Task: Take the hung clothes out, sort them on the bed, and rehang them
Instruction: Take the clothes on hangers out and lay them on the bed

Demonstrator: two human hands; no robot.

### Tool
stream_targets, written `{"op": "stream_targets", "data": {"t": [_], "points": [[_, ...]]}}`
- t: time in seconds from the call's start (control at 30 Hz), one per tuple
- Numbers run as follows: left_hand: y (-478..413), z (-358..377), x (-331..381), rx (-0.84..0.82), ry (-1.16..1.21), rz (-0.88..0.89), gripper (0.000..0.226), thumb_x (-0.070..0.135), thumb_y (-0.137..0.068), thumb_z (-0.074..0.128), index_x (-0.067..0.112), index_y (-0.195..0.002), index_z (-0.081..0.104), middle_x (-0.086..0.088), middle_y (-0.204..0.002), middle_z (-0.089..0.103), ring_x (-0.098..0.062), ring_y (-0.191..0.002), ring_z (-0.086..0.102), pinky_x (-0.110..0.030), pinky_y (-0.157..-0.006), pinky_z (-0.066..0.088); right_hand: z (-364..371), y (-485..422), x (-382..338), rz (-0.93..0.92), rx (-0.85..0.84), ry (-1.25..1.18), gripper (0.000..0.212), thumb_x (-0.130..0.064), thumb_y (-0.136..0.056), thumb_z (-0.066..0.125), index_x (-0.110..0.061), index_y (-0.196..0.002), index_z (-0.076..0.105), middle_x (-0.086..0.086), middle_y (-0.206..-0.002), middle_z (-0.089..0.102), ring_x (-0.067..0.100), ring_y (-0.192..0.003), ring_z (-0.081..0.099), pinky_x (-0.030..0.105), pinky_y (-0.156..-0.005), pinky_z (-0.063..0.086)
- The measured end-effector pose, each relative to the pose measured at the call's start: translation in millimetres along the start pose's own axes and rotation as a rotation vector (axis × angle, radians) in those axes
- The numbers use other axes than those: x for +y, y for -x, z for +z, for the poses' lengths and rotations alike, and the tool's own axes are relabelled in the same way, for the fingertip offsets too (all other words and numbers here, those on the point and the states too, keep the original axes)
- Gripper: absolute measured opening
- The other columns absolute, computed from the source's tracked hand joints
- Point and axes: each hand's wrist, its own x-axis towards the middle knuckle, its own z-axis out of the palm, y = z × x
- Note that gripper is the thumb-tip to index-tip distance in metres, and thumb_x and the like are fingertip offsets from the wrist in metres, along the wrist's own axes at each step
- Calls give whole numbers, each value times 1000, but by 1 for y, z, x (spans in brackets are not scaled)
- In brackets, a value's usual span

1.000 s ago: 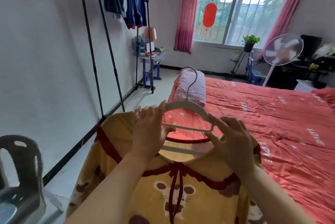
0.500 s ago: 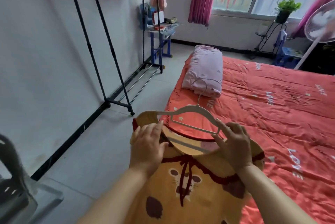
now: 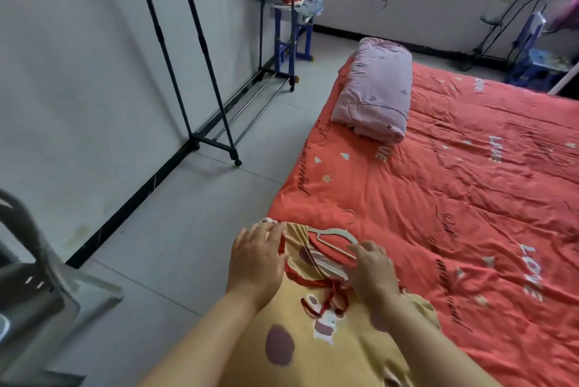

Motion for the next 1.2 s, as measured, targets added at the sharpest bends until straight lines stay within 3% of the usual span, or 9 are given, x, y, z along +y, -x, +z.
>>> {"op": "stream_targets", "data": {"t": [0.3, 0.6, 0.83, 1.0, 1.13, 1.2], "points": [[25, -38, -26, 40, -69, -133, 48, 35, -97, 39, 26, -143, 28, 5, -144, 36, -13, -132, 31, -29, -113, 17, -10, 19, -81, -278, -53, -35, 38, -26, -90, 55, -20, -128, 55, 1, -132, 50, 22, -122, 43, 29, -100, 34], [145, -150, -132, 146, -276, -555, 51, 33, -94, 45, 20, -141, 30, 0, -139, 38, -19, -126, 35, -34, -109, 24, -35, 72, -260, -757, -147, -12, 53, -36, -92, 54, -28, -141, 36, -5, -143, 36, 16, -131, 33, 30, -108, 31], [339, -227, -185, 284, -360, -917, 56, 39, -91, 47, 26, -142, 29, 4, -140, 38, -19, -125, 38, -31, -104, 28, -27, 204, -404, -1127, -180, 20, 55, -36, -92, 54, -26, -142, 35, -5, -141, 37, 16, -130, 33, 28, -107, 29], [530, -270, -206, 406, -382, -1178, 59, 35, -84, 59, 19, -138, 42, -5, -127, 52, -29, -118, 49, -40, -99, 34, -6, 374, -505, -1454, -220, 9, 52, -35, -91, 55, -29, -139, 38, -6, -139, 38, 17, -128, 36, 28, -106, 31], [688, -297, -204, 449, -440, -1386, 57, 40, -90, 47, 27, -142, 29, 4, -132, 44, -19, -124, 40, -33, -104, 29, 16, 522, -568, -1699, -257, 22, 54, -38, -92, 52, -27, -142, 34, -3, -142, 34, 19, -130, 33, 27, -106, 27], [763, -306, -197, 491, -477, -1495, 54, 40, -91, 45, 25, -141, 31, 4, -132, 44, -19, -124, 39, -32, -104, 27, 26, 596, -591, -1804, -284, 8, 55, -38, -93, 52, -28, -143, 33, -4, -143, 33, 19, -132, 31, 28, -106, 27]]}}
